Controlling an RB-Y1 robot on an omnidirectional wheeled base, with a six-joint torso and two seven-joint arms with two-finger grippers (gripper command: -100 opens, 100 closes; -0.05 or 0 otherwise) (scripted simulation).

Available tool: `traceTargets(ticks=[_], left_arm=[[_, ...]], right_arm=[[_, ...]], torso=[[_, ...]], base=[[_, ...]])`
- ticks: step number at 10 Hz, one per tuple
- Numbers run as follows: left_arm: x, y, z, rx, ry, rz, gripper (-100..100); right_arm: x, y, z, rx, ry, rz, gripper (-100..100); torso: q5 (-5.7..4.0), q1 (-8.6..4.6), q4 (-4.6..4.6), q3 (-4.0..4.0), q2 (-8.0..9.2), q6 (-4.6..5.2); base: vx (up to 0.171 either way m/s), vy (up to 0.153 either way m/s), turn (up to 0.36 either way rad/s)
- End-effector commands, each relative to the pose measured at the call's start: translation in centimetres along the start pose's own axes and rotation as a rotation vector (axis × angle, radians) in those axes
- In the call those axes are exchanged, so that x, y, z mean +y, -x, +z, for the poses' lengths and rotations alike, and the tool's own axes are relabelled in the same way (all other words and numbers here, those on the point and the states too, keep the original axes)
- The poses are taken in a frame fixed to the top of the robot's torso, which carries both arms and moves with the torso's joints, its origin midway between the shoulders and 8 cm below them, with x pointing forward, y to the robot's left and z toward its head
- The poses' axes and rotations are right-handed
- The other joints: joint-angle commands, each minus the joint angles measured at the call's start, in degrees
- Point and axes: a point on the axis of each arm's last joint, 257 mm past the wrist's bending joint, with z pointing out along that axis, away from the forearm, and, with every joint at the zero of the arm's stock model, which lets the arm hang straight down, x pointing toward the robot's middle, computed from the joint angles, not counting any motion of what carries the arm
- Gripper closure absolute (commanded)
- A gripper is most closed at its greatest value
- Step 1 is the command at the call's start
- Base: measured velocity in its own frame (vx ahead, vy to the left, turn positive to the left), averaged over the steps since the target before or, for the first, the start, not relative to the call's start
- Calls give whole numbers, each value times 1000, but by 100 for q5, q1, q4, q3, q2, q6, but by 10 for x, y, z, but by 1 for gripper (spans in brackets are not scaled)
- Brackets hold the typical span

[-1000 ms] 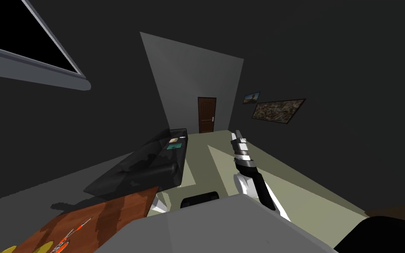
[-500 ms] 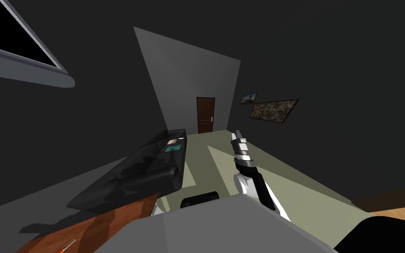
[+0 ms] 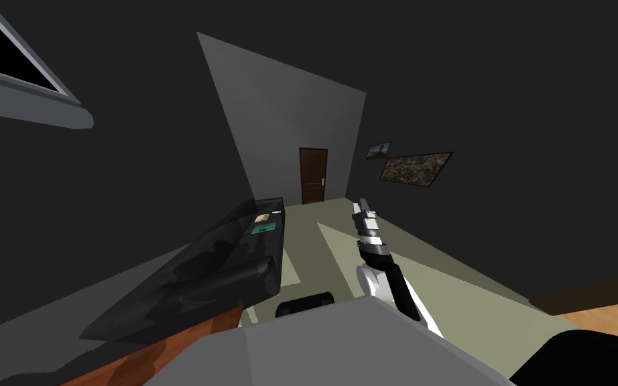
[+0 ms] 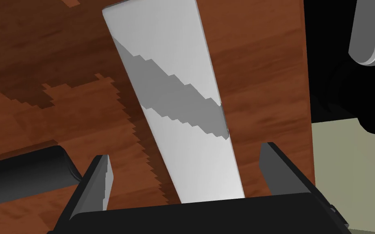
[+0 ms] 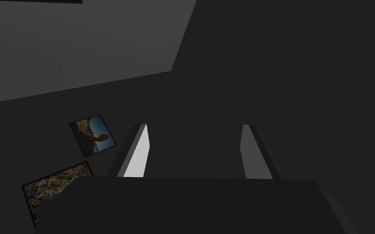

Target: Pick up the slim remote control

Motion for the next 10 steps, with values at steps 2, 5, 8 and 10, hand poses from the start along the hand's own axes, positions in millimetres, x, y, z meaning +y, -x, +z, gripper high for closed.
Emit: traceTargets(ticks=[2,5,8,10], left_arm=[[12,10,3,-13,26,-37,-100],[37,25,7,-37,79,-113,-100],[47,15,15,-33,69,-88,-100],[62,7,25,-32,70,-75,-100]], right_arm=[[0,0,0,0,0,0,0],[0,0,0,0,0,0,0],[0,0,0,0,0,0,0],[0,0,0,0,0,0,0]], torso=[[-3,-9,1,2,4,0],[-3,-8,2,4,7,0],[-6,-24,3,9,15,0],[-2,-4,4,11,19,0]], base=[[31,37,-12],[34,52,-15],[5,30,25],[-6,81,63]])
